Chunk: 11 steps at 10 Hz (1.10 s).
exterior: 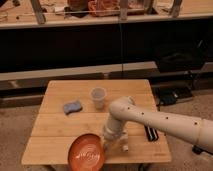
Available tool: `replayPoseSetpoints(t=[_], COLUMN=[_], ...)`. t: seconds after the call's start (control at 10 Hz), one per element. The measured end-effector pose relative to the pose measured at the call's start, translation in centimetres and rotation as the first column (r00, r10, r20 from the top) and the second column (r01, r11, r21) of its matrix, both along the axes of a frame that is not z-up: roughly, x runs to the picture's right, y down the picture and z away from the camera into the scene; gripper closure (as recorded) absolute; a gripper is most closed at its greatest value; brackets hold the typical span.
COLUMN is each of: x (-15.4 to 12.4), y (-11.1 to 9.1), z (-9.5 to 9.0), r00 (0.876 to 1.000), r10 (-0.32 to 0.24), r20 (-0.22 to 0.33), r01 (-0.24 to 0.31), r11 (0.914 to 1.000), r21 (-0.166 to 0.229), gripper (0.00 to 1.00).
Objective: Drag the ceramic bowl in a circle
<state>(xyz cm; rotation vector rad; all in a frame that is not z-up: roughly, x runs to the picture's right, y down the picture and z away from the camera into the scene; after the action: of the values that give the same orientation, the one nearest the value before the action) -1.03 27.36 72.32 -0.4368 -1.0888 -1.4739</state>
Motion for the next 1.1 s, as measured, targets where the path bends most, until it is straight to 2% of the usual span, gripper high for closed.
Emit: replayPoseSetpoints(t=[0.1,0.2,0.3,0.7,0.9,1.1], x=[-0.5,-1.4,-2.6,-5.8,-5.0,-3.2], y=[-1.0,-2.9,-5.8,-12.8,-14.2,-14.0], z=[0.6,1.9,3.8,8.6,9.8,9.9], r00=[1.0,1.0,0.999,0.997,0.996,0.995], r10=[0.007,0.014,0.018,0.041,0.065,0.088], r20=[0.008,0.02,0.035,0.073,0.067,0.052], r01=[-0.007,-0.014,-0.019,-0.044,-0.067,-0.089], r11=[1.0,0.9998,0.9996,0.9986,0.9974,0.9959], r21=[0.005,0.012,0.02,0.03,0.026,0.019], gripper=[1.0,1.0,1.0,1.0,1.0,1.0])
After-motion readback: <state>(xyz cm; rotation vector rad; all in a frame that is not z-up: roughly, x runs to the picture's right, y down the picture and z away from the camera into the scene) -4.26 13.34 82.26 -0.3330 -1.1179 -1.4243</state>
